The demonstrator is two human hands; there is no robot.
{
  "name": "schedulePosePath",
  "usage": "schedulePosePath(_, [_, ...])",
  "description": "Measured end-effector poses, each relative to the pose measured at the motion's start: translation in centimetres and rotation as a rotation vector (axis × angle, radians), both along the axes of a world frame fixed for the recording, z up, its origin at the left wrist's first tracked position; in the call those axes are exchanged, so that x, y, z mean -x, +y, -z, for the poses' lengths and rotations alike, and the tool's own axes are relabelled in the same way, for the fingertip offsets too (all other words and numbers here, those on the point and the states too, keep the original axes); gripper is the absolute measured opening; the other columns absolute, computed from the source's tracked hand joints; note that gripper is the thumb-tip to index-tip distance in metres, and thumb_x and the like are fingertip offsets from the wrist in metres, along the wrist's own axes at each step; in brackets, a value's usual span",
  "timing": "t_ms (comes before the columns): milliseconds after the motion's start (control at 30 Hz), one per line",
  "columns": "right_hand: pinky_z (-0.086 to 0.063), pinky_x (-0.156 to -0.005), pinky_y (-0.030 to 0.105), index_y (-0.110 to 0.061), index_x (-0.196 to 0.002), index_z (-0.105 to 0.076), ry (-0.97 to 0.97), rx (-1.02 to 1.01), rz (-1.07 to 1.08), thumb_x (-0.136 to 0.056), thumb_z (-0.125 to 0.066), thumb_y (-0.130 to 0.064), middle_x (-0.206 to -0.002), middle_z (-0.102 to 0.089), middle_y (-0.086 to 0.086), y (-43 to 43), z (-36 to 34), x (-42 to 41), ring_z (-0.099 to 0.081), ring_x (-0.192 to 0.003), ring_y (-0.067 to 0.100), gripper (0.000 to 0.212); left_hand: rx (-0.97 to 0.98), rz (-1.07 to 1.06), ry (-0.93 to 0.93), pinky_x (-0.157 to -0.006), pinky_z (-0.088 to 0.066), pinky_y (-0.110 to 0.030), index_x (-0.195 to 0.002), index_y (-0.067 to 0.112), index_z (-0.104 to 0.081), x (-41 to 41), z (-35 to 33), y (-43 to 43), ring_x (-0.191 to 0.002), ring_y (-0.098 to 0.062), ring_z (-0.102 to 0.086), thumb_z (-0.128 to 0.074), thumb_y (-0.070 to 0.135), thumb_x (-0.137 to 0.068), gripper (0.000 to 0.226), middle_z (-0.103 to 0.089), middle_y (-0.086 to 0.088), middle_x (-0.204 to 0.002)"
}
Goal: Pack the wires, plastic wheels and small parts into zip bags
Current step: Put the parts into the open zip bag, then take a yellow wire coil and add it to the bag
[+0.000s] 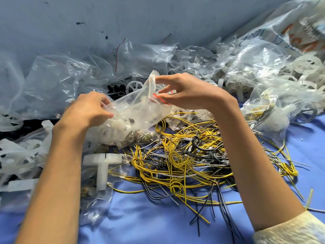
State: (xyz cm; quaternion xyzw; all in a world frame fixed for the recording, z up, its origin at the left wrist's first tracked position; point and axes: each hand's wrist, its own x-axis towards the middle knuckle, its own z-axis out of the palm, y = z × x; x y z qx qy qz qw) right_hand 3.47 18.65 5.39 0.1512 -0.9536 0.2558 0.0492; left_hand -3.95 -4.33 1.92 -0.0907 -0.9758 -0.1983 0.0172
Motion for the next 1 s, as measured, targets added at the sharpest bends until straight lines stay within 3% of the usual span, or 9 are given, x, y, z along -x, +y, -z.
schedulePosePath(67, [-0.042, -0.067, 0.004, -0.012, -0.13, -0.054, 0.032, 0.049, 0.006, -0.096, -0.05, -0.037, -0.109, -0.066, -0.009, -0.2, -0.2, -0.1, -0.06, -0.074, -0.014, 0.042, -0.001, -0.045, 0.019, -0.093, -0.046, -0.041, -0.083, 0.028, -0.057, -0.1, 0.0, 0.0, -0.1, -0.027, -0.056, -0.067, 0.017, -0.085, 0.015, -0.062, 0.001, -0.091])
schedulePosePath(200, [-0.041, -0.096, 0.02, -0.021, -0.144, -0.038, 0.036, 0.098, 0.034, -0.098, -0.048, -0.033, -0.139, -0.053, -0.002, -0.1, -0.2, 0.3, -0.057, -0.115, 0.008, 0.049, 0.023, -0.063, 0.027, -0.09, -0.046, -0.041, -0.085, 0.028, -0.056, -0.3, -0.2, 0.0, -0.101, -0.032, -0.055, -0.058, 0.016, -0.089, 0.013, -0.064, -0.008, -0.102])
schedulePosePath(333, [-0.047, -0.087, 0.015, -0.023, -0.142, -0.041, -0.003, 0.079, 0.001, -0.089, -0.062, -0.033, -0.139, -0.052, -0.004, 0.0, 0.2, 0.2, -0.06, -0.11, 0.003, 0.059, 0.04, 0.086, -0.072, -0.079, -0.04, -0.029, -0.097, 0.028, -0.056, -0.9, -0.9, 0.2, -0.092, -0.021, -0.056, -0.064, 0.014, -0.085, 0.019, -0.061, 0.003, -0.096])
schedulePosePath(467, [-0.051, -0.08, 0.014, -0.035, -0.139, -0.044, -0.021, 0.037, -0.03, -0.087, -0.064, -0.035, -0.132, -0.059, -0.008, -0.2, 0.2, 0.2, -0.057, -0.113, -0.002, 0.056, -0.121, 0.2, 0.031, -0.082, -0.043, -0.029, -0.097, 0.026, -0.059, -1.9, -2.2, 1.5, -0.093, -0.016, -0.059, -0.051, 0.004, -0.087, 0.026, -0.064, 0.003, -0.098])
schedulePosePath(567, [-0.05, -0.095, 0.031, -0.041, -0.137, -0.046, -0.053, 0.024, -0.058, -0.087, -0.065, -0.032, -0.128, -0.061, -0.01, -0.6, 0.3, 0.2, -0.06, -0.109, -0.002, 0.054, -0.356, 0.196, 0.098, -0.096, -0.045, -0.039, -0.099, 0.028, -0.057, -2.9, -3.1, 3.6, -0.105, -0.022, -0.059, -0.043, 0.025, -0.081, 0.023, -0.067, -0.001, -0.106])
schedulePosePath(633, [-0.05, -0.094, 0.028, -0.035, -0.133, -0.052, -0.034, 0.05, -0.092, -0.088, -0.065, -0.025, -0.128, -0.061, -0.012, -0.9, 0.3, 0.2, -0.064, -0.102, 0.0, 0.049, -0.413, 0.216, 0.098, -0.094, -0.044, -0.038, -0.106, 0.032, -0.053, -3.6, -3.2, 5.1, -0.104, -0.023, -0.058, -0.049, 0.038, -0.086, 0.021, -0.065, 0.001, -0.105])
schedulePosePath(767, [-0.044, -0.066, 0.01, -0.027, -0.125, -0.062, 0.009, 0.069, -0.052, -0.091, -0.06, -0.016, -0.108, -0.064, -0.013, -0.5, 0.3, 0.4, -0.061, -0.081, 0.003, 0.036, -0.174, 0.299, 0.167, -0.085, -0.043, -0.035, -0.116, 0.037, -0.048, -4.6, -2.5, 6.8, -0.099, -0.026, -0.057, -0.055, 0.024, -0.086, 0.033, -0.06, -0.002, -0.113])
schedulePosePath(900, [-0.041, -0.056, 0.016, -0.018, -0.089, -0.068, 0.053, -0.024, 0.136, -0.09, -0.06, -0.022, -0.094, -0.069, 0.002, 0.5, 0.6, 1.1, -0.055, -0.07, 0.009, 0.008, -0.009, 0.249, 0.066, -0.087, -0.05, -0.037, -0.113, 0.038, -0.053, -4.4, -2.0, 5.9, -0.099, -0.026, -0.058, -0.048, 0.007, -0.074, 0.051, -0.065, 0.0, -0.108])
schedulePosePath(1000, [-0.042, -0.053, 0.022, -0.018, -0.084, -0.066, -0.046, -0.117, 0.182, -0.085, -0.066, -0.026, -0.088, -0.068, 0.002, 0.7, 1.6, 1.8, -0.057, -0.068, 0.01, 0.008, 0.033, 0.201, 0.008, -0.089, -0.05, -0.035, -0.107, 0.032, -0.06, -4.4, -1.9, 5.4, -0.095, -0.02, -0.059, -0.046, 0.005, -0.07, 0.048, -0.067, 0.009, -0.096])
